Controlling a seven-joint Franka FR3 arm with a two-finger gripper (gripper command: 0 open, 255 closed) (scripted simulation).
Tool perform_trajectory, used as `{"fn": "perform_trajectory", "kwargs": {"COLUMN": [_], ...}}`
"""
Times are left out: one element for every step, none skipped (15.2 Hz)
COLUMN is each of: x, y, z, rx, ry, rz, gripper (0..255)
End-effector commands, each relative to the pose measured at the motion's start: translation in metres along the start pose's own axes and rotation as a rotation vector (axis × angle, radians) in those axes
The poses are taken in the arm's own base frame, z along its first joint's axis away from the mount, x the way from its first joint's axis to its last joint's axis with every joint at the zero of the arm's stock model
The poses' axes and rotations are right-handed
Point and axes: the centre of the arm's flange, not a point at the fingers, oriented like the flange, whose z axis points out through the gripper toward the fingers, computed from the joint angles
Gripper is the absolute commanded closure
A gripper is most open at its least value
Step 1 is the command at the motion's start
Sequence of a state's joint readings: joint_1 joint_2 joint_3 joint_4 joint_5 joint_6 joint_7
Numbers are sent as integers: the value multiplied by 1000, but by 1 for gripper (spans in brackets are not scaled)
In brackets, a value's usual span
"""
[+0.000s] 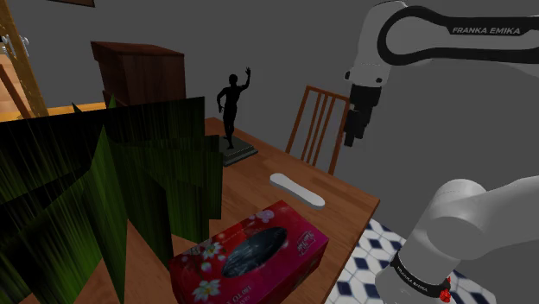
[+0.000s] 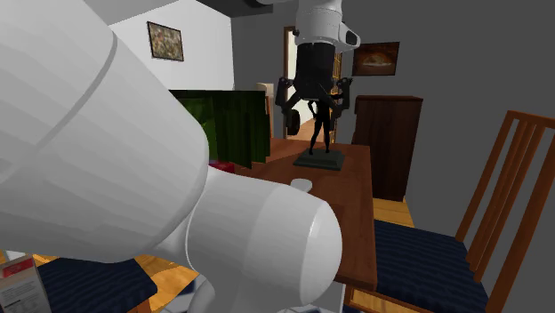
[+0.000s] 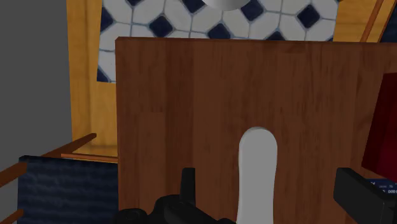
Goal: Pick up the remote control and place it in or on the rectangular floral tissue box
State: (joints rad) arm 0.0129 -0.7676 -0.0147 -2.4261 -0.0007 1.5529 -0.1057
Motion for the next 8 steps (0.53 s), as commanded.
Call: {"fn": "perform_trajectory", "kwargs": {"x": [0,6,13,19,26,32,39,46], "y": [0,-3,-7,-10,-14,-17,-20,-24], "z": [0,10,21,31,41,52,62,72], "rx": [0,0,0,0,0,0,0,0], "ry": [0,7,14,20,27,34,41,48], "rz": [0,3,5,8,10,13,15,18], "gripper": [0,0,0,0,0,0,0,0]}}
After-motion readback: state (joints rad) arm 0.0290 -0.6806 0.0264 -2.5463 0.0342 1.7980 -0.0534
